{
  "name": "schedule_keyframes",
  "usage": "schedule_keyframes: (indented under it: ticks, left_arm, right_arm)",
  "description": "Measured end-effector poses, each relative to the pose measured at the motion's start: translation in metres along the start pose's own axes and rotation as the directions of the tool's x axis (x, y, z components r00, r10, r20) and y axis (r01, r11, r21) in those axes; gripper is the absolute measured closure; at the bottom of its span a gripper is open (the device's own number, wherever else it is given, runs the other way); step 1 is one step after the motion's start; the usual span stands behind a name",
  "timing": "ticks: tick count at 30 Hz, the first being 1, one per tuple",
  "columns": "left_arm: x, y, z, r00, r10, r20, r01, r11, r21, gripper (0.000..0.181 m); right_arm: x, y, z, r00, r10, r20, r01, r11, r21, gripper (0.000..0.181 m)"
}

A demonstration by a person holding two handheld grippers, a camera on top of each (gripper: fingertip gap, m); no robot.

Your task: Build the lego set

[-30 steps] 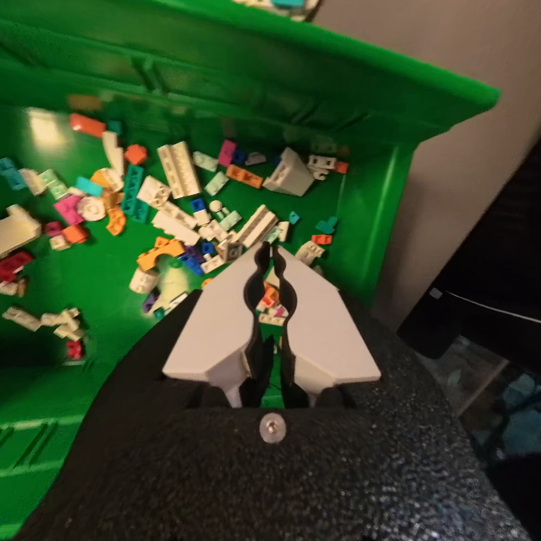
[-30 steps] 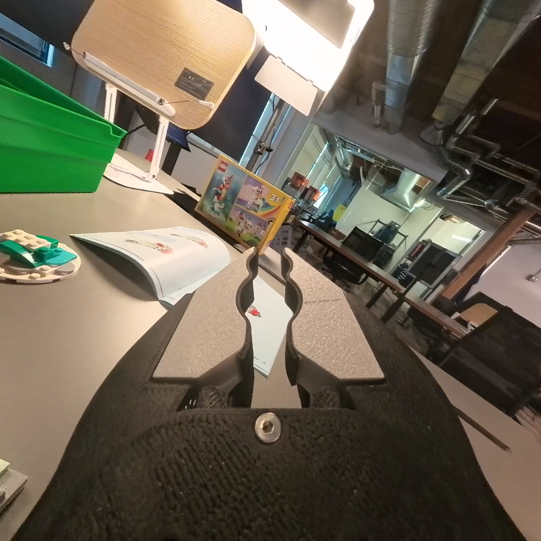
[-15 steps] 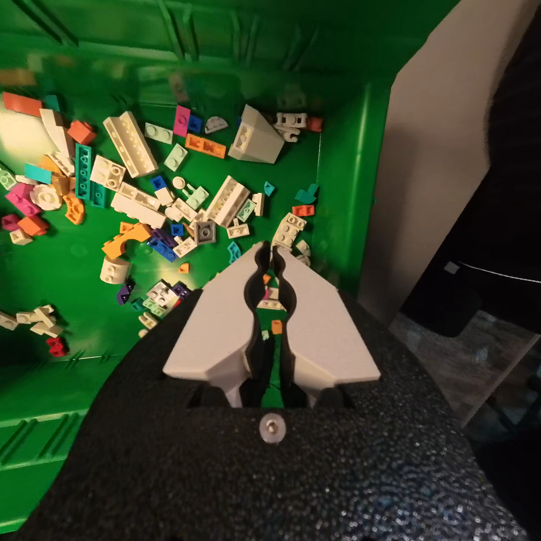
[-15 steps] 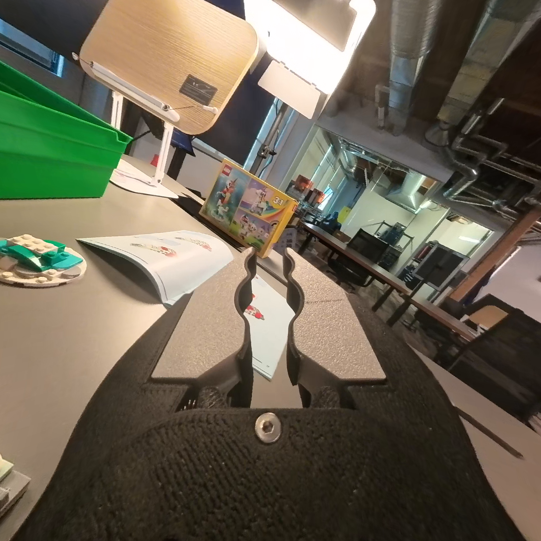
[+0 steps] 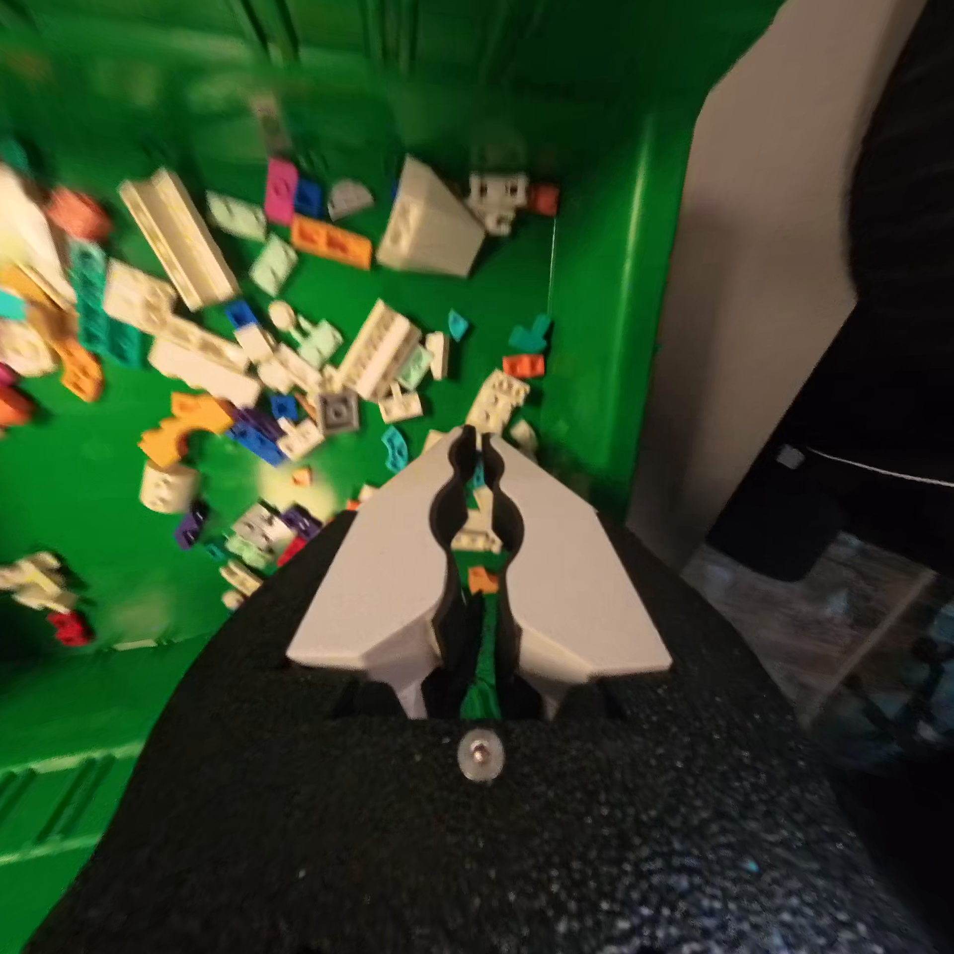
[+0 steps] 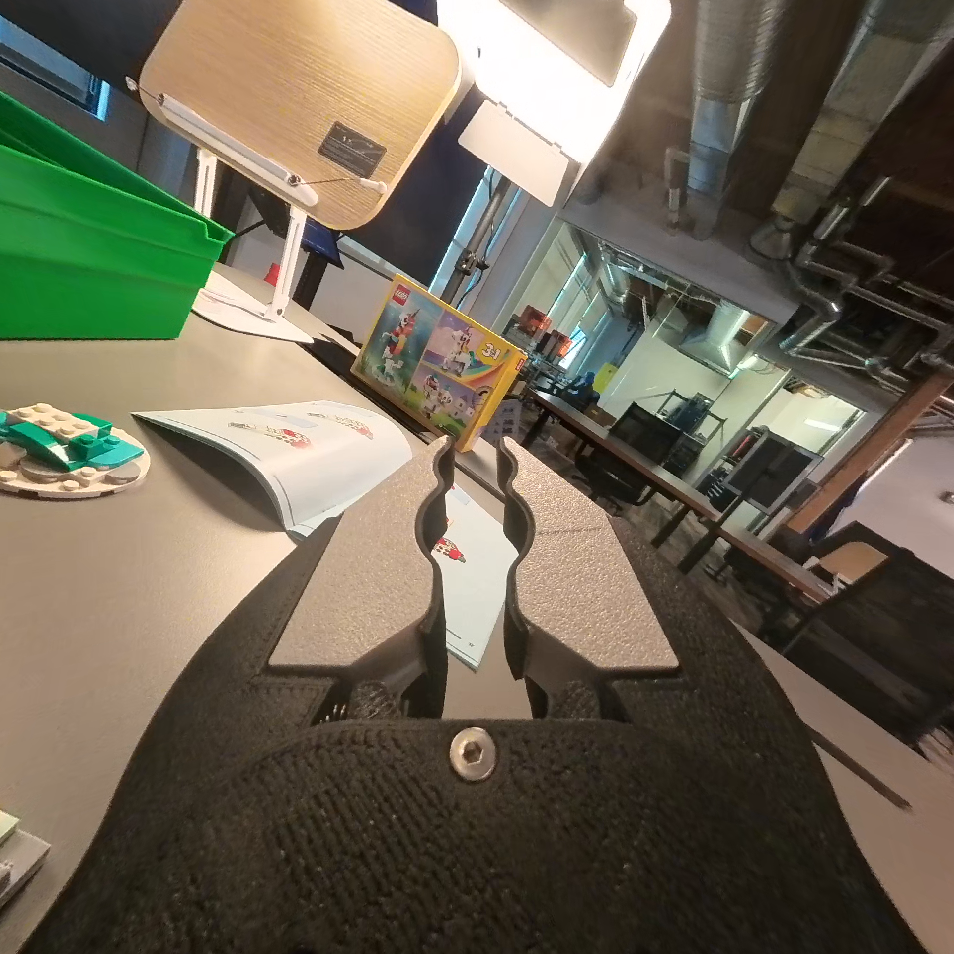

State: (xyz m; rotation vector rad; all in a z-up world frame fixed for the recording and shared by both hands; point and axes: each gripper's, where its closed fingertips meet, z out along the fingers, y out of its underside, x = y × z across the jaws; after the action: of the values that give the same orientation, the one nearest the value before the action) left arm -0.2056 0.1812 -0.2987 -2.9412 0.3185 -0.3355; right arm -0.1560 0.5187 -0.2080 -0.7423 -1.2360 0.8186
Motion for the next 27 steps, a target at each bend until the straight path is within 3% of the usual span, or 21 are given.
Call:
schedule_keyframes:
  ticks: [4,6,11,14,18,20,27]
  left_arm:
    - [-0.001,-0.039,-0.003,0.992,0.112,0.054,-0.12,0.978,0.173,0.181]
    - [-0.006,-0.044,-0.004,0.986,0.128,0.11,-0.148,0.97,0.192,0.181]
    - [-0.024,-0.038,-0.011,0.982,0.018,0.187,-0.066,0.965,0.255,0.18]
    - [-0.034,-0.04,-0.01,0.978,-0.067,0.197,0.005,0.953,0.302,0.157]
    - [-0.04,-0.031,-0.004,0.972,-0.099,0.214,0.048,0.971,0.234,0.125]
    - [-0.038,-0.027,-0.002,0.976,-0.108,0.19,0.067,0.976,0.209,0.121]
    - [-0.035,-0.019,0.009,0.987,-0.059,0.152,0.039,0.991,0.128,0.137]
  right_arm:
    - [-0.001,0.0,0.0,1.0,-0.009,0.003,0.009,1.0,-0.002,0.167]
    - [-0.001,0.0,0.0,1.0,-0.01,0.002,0.01,1.0,-0.002,0.167]
    - [-0.001,0.001,0.001,1.0,-0.015,0.0,0.015,1.0,-0.007,0.167]
    - [-0.001,0.001,0.001,1.0,-0.018,0.001,0.018,1.0,-0.008,0.168]
    - [-0.001,0.001,0.001,1.0,-0.017,0.0,0.017,1.0,-0.007,0.168]
    - [-0.001,0.001,0.001,1.0,-0.017,0.001,0.017,1.0,-0.007,0.168]
    - [0.0,0.0,0.0,1.0,-0.006,0.001,0.006,1.0,-0.002,0.168]
